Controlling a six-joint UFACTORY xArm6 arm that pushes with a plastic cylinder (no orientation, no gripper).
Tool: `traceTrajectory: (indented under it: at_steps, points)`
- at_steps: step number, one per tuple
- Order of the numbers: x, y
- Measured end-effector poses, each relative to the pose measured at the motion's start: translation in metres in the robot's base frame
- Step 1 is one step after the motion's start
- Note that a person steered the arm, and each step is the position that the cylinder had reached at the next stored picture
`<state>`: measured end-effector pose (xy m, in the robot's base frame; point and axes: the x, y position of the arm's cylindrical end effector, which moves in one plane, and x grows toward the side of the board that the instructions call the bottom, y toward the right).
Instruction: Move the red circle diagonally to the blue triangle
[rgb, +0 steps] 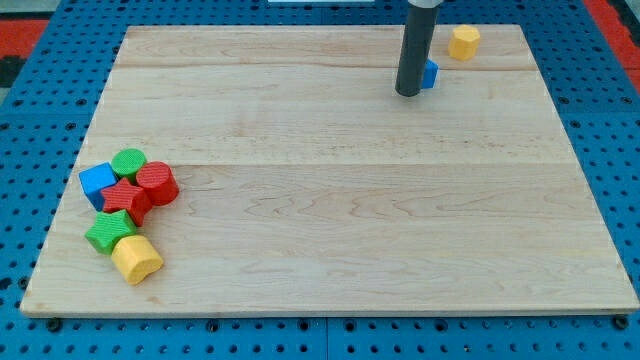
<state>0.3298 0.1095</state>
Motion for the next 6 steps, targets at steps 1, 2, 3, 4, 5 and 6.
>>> traceTrajectory:
  at_steps: [1,2,3,4,5,6]
  points:
    - [0.068,0.005]
    - [0.181,-0.025]
    - [0.229,-0.113]
    - [0.226,-0.177]
    - [0.208,-0.242]
    - [0.178,-0.286]
